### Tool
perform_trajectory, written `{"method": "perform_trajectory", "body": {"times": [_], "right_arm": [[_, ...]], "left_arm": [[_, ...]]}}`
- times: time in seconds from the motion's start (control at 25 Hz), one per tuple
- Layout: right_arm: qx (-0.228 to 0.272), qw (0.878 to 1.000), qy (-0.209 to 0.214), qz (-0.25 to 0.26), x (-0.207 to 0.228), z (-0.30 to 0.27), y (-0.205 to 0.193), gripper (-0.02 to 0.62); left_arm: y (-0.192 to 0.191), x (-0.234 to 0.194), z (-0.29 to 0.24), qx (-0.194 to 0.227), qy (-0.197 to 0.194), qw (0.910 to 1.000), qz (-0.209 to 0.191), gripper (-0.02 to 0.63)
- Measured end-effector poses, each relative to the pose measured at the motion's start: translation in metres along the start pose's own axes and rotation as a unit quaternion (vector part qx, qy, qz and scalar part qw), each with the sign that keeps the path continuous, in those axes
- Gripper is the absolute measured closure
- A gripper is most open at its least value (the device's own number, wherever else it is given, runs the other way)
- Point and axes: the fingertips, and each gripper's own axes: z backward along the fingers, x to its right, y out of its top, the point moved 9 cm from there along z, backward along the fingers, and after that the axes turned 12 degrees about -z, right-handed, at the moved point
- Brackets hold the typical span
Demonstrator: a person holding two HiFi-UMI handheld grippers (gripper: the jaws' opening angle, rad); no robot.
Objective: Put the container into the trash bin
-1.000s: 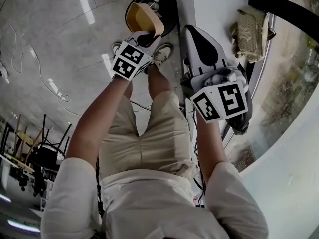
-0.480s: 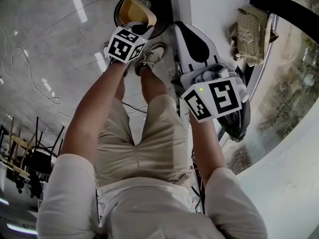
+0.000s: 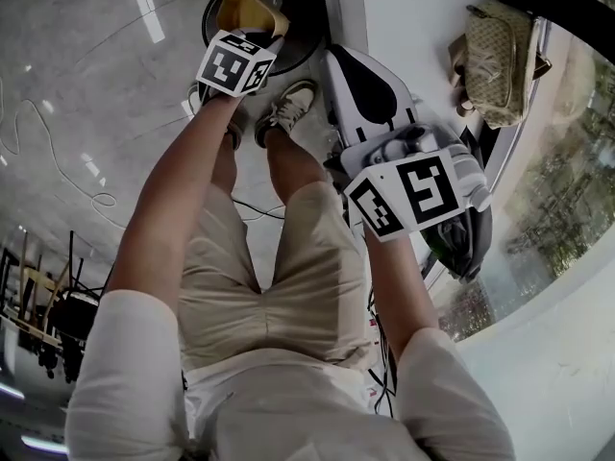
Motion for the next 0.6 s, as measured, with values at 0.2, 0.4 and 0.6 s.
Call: {"method": "perform_trajectory", "body": {"times": [0.2,0.4,0.6], "right_arm": [[-0.005,1.000,0.005,-0.001,0.001,-0.003,-0.005,0.594],[-0.010,1.000,0.007,-0.001,0.004,-0.007,-0.010,0.594],[-0.009,1.000,-0.003,-0.007,0.012,-0.007,-0.015,0.594]], "left_arm": [[0.000,-0.008,-0.012,-0.015,0.002,0.9999,0.002,0.586],[-0.001,-0.016,-0.024,-0.035,-0.003,0.9994,-0.001,0.586],[0.003,-0.027,-0.039,-0.086,-0.027,0.9945,-0.053,0.583]]}}
